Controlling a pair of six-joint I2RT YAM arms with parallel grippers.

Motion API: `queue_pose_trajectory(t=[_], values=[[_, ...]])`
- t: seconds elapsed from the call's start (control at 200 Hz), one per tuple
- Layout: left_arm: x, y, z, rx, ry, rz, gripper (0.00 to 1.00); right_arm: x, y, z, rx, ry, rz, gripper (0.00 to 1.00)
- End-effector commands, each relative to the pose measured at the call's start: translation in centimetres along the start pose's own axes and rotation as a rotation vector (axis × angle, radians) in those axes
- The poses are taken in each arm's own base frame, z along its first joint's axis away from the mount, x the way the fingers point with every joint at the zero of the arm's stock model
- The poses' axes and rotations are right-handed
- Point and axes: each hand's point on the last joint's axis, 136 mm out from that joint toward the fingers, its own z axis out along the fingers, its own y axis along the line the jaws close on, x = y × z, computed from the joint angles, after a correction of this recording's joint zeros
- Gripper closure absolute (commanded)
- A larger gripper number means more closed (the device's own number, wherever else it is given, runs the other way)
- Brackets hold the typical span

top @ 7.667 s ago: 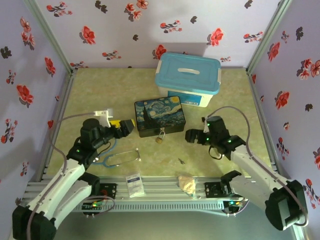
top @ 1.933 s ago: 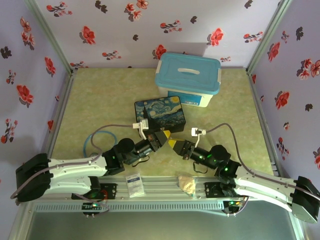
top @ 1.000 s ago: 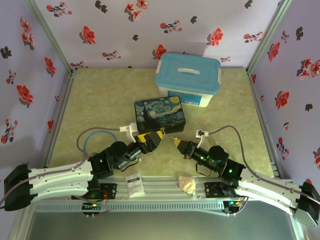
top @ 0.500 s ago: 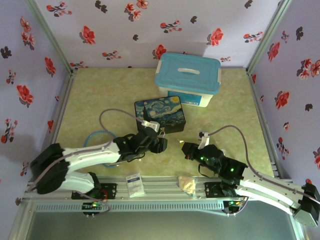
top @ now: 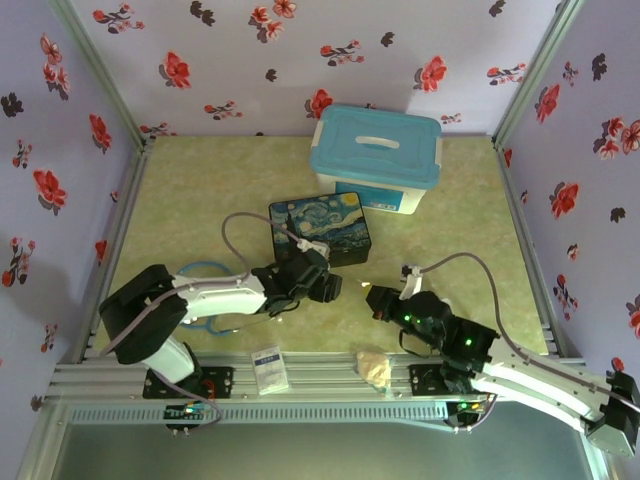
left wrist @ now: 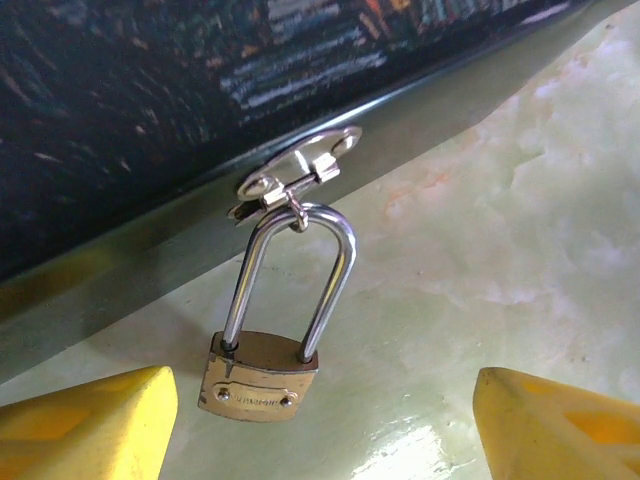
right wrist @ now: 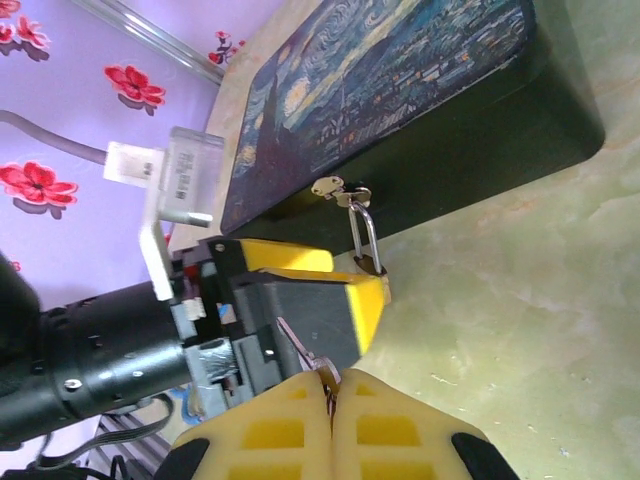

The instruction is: Unlock the padlock with the key

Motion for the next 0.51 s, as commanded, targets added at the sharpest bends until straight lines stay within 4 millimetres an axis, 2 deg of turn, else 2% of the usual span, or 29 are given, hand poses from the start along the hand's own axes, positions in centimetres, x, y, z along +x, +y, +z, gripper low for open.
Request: queue_pose_trajectory(t=[0.0, 0.23, 0.315, 0.5], values=[[-1.3, -0.8, 0.3, 0.023, -0.026, 0.014, 0.22, -0.1, -1.0, -0.2, 0.028, -0.02, 0.012, 1.0], [0.1, -0.9, 2.2, 0.028, 0.008, 0.032, 0.23, 0.0, -1.1, -0.3, 0.012, -0.024, 0.04, 1.0], [0.4, -1.0, 2.0, 0.053, 0.0, 0.007, 0.29, -0.2, -1.3, -0.4, -0.017, -0.053, 0.086, 1.0], [0.8, -3.1, 0.5, 0.112, -0.021, 0.008, 0.4, -0.4, -3.0, -1.2, 0.028, -0.086, 0.089, 1.0]])
